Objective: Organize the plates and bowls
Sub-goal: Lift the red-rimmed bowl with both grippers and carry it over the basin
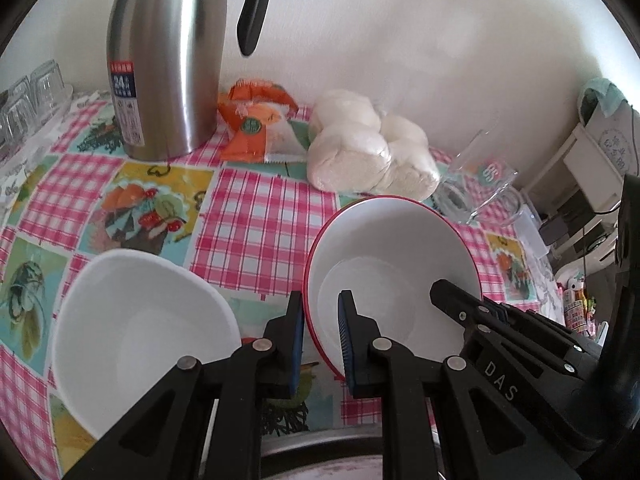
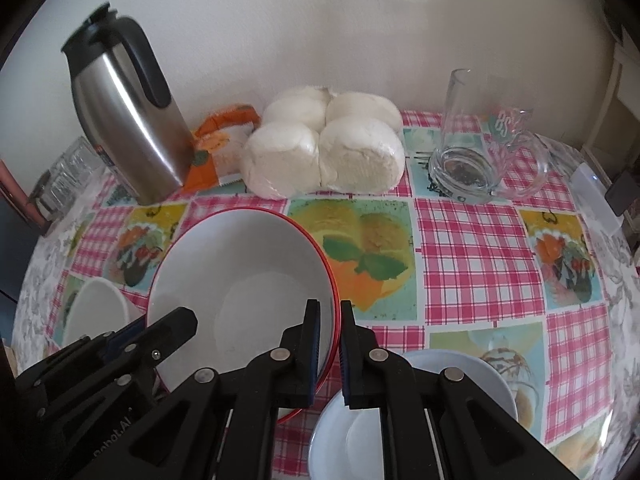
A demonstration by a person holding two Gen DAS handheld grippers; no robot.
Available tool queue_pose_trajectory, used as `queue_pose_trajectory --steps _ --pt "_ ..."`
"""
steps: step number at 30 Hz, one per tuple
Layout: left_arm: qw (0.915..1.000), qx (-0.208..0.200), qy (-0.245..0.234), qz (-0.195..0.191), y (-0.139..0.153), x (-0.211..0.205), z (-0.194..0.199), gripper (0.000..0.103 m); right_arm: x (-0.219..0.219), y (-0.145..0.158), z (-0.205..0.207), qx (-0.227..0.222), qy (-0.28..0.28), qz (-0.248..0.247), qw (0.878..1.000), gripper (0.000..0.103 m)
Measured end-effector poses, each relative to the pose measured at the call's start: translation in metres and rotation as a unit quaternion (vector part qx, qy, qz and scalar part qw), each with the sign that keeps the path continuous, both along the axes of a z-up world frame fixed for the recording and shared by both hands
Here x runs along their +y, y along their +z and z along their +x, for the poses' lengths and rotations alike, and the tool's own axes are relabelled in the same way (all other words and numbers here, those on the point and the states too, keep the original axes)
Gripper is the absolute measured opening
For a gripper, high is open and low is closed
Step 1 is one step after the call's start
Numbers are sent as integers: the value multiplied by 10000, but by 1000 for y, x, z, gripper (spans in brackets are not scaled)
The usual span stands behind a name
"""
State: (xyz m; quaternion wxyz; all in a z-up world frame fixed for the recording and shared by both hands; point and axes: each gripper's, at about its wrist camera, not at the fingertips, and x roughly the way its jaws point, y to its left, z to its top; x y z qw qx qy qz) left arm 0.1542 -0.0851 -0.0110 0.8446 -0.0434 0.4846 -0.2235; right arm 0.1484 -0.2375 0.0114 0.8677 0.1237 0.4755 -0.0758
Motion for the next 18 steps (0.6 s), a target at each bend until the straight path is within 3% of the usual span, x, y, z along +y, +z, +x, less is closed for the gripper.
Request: queue_pose_trajectory --steps 11,18 --pt "9993 -347 -84 64 49 9 -34 17 7 43 -44 -425 -189 90 9989 10" --pt "9988 -450 -176 126 64 22 -59 16 14 60 -81 -613 -318 269 9973 10"
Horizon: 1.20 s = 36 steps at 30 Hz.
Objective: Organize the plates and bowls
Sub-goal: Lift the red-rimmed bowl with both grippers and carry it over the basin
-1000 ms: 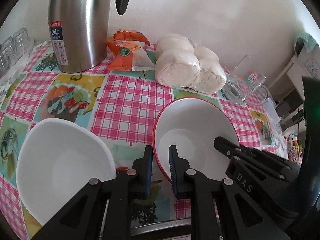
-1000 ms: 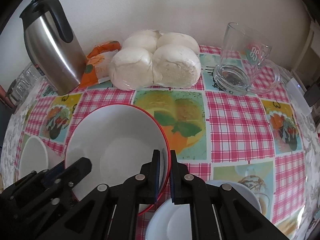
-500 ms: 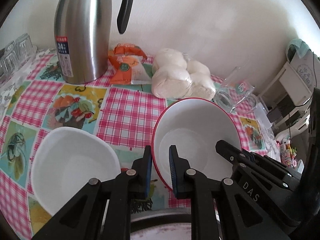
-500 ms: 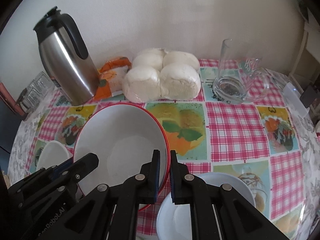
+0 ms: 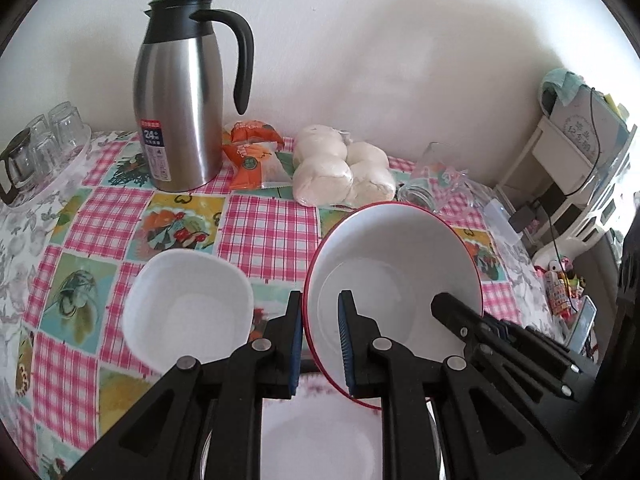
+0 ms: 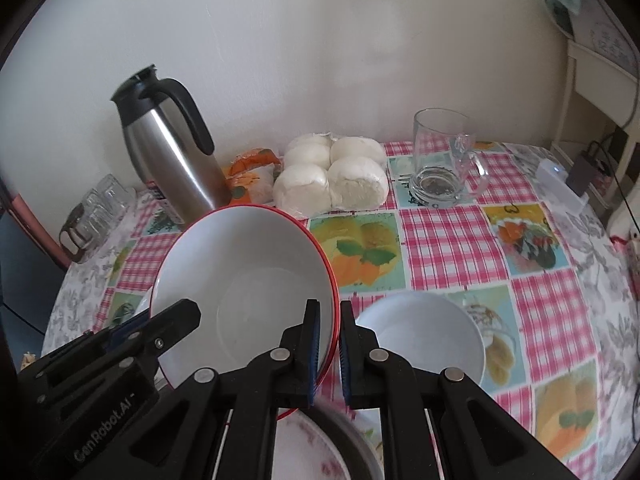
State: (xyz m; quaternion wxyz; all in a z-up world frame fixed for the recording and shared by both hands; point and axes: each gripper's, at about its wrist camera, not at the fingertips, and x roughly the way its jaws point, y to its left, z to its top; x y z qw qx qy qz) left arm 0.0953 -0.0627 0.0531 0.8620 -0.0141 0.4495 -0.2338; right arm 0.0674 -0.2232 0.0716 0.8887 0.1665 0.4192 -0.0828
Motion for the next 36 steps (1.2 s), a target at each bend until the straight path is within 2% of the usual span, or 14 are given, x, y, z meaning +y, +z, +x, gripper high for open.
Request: queue_pose_trajectory --steps 5,10,15,21,29,36 --pt "9998 -119 -26 147 8 11 -21 16 11 5 -22 -111 -60 92 9999 10" --pt "9999 -34 -37 156 5 24 -32 16 23 -3 -51 -248 -81 345 9991 12" --pt "9996 -28 16 283 1 33 -44 16 36 -14 -63 -108 -35 494 9987 12" --pt "9996 210 15 200 -8 42 -53 16 40 -22 -78 -1 -37 592 9982 12" --pt "9985 227 33 502 -11 40 -64 16 46 -34 -89 252 2 654 9975 12" --pt "9971 442 70 614 -21 41 -60 16 47 -43 -87 428 17 752 9962 12"
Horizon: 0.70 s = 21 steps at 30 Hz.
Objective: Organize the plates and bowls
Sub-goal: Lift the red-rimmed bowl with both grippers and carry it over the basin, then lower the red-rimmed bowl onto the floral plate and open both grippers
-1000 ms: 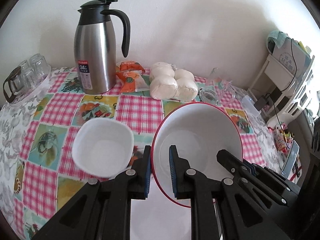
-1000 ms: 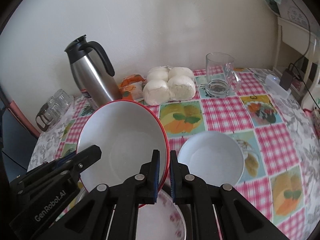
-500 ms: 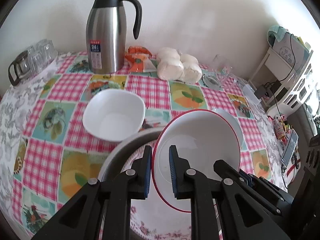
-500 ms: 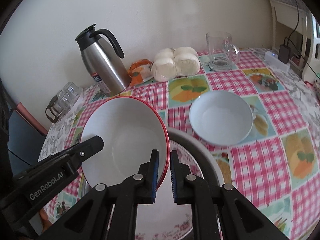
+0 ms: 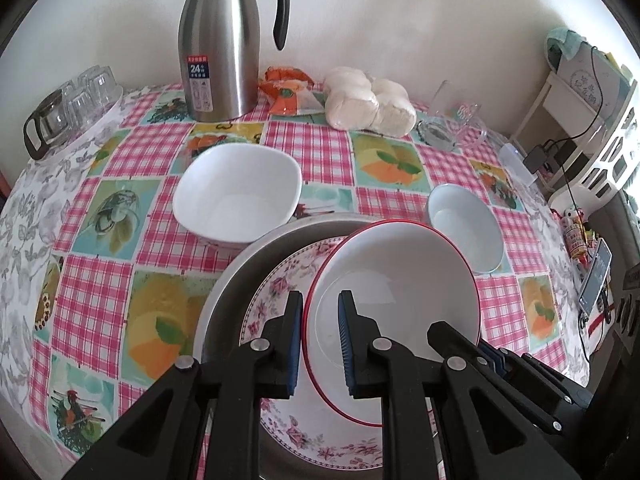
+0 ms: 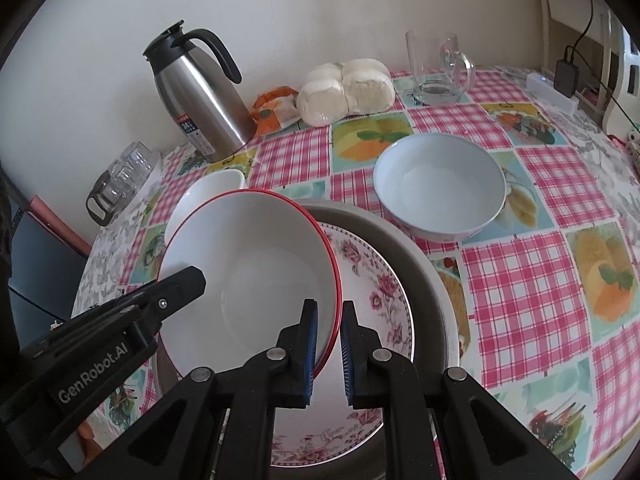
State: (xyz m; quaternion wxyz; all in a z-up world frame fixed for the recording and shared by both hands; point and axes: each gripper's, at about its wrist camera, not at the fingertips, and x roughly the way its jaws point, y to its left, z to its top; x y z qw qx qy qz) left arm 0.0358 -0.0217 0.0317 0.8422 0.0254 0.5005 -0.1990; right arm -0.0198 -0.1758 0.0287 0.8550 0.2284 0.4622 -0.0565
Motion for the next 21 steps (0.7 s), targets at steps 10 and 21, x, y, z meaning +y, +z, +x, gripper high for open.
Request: queue_pose_trajectory --steps 10,21 --pt "10000 10 -7 68 -1 -2 2 17 -2 -3 3 47 -34 156 9999 13" --pt "9999 73 58 65 -8 -1 6 17 0 -2 8 -42 -30 69 10000 18"
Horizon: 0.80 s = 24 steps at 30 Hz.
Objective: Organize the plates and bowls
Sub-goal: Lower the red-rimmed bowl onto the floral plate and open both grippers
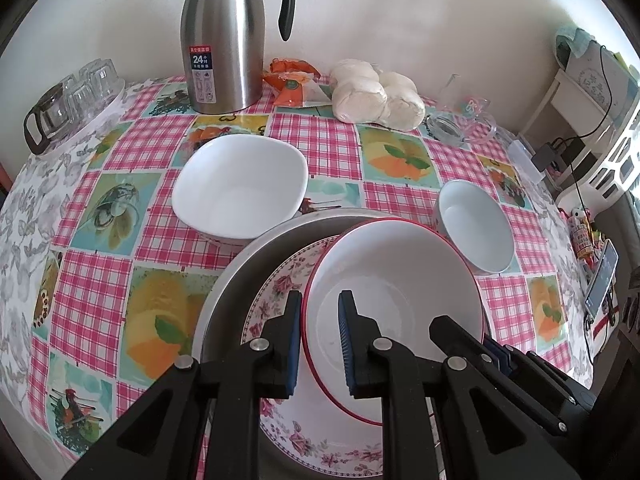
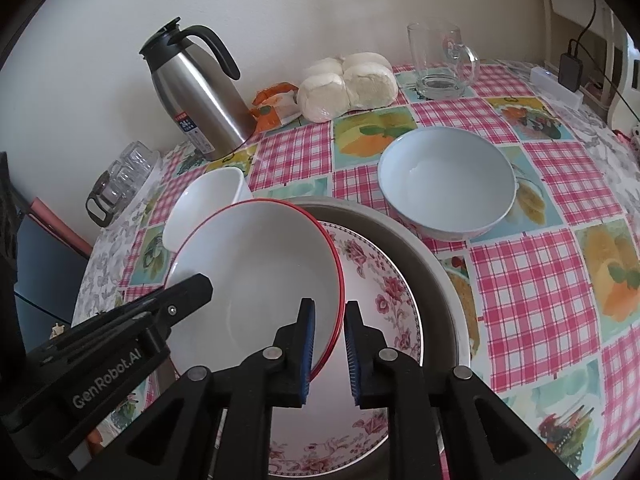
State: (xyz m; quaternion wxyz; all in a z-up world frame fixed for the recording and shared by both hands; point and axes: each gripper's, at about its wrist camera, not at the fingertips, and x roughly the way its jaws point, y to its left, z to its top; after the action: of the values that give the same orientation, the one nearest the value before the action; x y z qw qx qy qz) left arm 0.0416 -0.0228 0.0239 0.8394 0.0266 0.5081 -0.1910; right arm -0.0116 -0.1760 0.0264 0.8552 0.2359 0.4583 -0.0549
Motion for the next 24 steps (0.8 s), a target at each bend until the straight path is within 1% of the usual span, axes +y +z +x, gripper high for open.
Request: queue_pose_trajectory --steps 4,11,17,19,24 --pt "10000 20 -6 27 -3 -1 1 17 -2 -1 1 -37 -8 32 10000 20" --pt "10000 36 -14 35 -4 -2 2 17 -1 -1 2 -50 -30 -27 10000 21" --pt "9995 322 75 -14 -13 0 6 17 2 0 3 -17 33 -201 9998 21" --pt "9995 297 119 32 -12 1 7 17 1 0 3 -15 32 -190 9998 21" --pt "9995 258 186 -17 -9 5 7 19 1 0 3 -9 40 -195 9998 21"
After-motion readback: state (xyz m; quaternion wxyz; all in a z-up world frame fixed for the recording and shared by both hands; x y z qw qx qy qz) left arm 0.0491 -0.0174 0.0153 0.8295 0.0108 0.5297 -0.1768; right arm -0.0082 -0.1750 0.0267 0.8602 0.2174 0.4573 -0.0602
